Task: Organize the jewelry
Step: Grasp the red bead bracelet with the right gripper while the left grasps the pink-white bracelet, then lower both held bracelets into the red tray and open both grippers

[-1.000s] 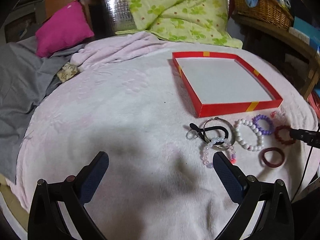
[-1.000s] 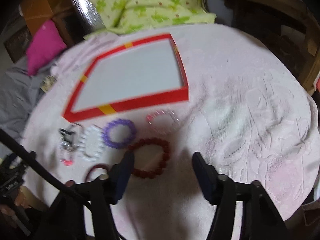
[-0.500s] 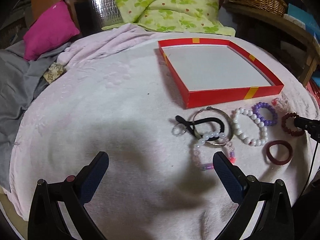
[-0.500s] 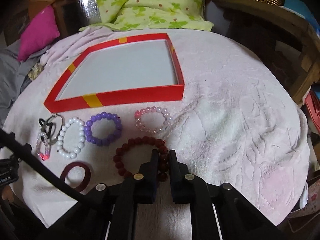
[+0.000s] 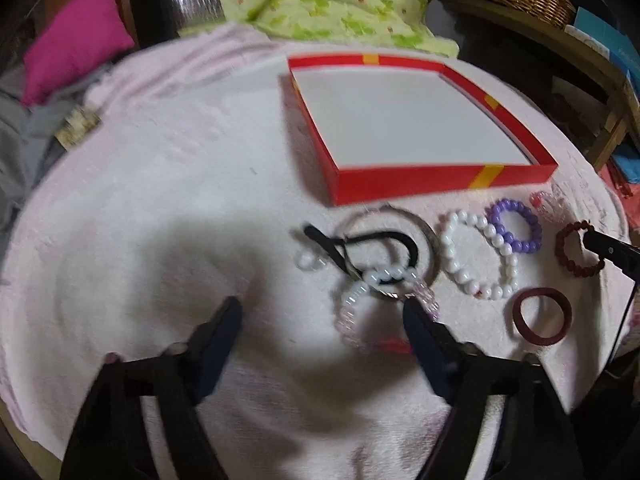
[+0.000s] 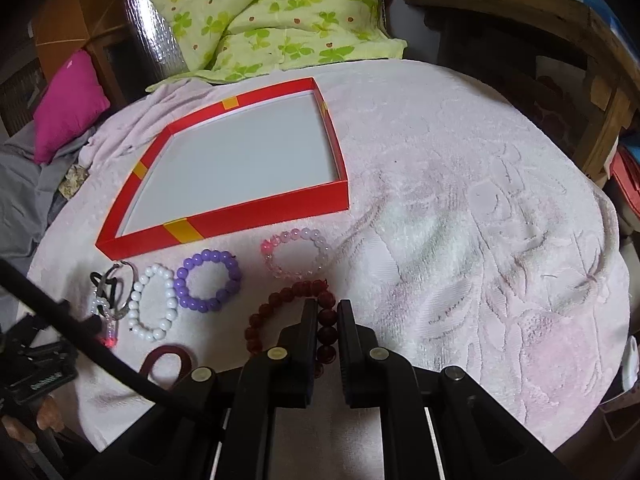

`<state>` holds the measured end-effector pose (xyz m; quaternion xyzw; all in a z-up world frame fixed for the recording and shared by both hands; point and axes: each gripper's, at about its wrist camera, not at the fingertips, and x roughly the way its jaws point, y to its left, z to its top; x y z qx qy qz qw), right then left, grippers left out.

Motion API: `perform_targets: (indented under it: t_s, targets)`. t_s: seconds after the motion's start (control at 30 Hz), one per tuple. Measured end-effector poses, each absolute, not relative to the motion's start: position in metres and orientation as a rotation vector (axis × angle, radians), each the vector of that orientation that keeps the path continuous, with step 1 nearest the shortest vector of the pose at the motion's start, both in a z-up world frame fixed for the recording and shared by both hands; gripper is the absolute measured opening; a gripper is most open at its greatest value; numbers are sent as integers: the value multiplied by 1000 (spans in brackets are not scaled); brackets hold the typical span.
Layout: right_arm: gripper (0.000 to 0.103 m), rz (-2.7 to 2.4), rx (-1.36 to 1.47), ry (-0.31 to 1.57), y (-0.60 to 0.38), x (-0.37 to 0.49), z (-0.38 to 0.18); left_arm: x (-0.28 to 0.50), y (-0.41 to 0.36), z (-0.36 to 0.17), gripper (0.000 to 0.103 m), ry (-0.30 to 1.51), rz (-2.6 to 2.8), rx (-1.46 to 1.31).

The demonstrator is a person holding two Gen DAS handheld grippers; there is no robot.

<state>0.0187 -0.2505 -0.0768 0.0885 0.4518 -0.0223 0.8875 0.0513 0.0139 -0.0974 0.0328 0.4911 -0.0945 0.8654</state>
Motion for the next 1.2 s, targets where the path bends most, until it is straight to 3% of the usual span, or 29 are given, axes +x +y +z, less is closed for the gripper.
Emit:
perform_targets:
  t_s: [0.1,0.17,0.23,0.33,0.37,1.2]
  targets:
    - [10,-44,190,936,-249,19,-76,53,9,-97,65,1013,-213,91]
    - [10,-37,193,931,-248,19,-75,54,7,-96,45,1013,-241,82]
    - [10,-32,196,925,-246,19,-74,53,3,-95,36,1004,-249,90]
    - [10,-19,212,912,-246,19,-70,52,2,-92,12,994,-263,90]
    - [10,-13,219,906,-246,19,-69,52,3,-91,10,988,-261,89]
    - [10,139,363,695,-241,26,-33,42,51,-35,7,827,-313,-76]
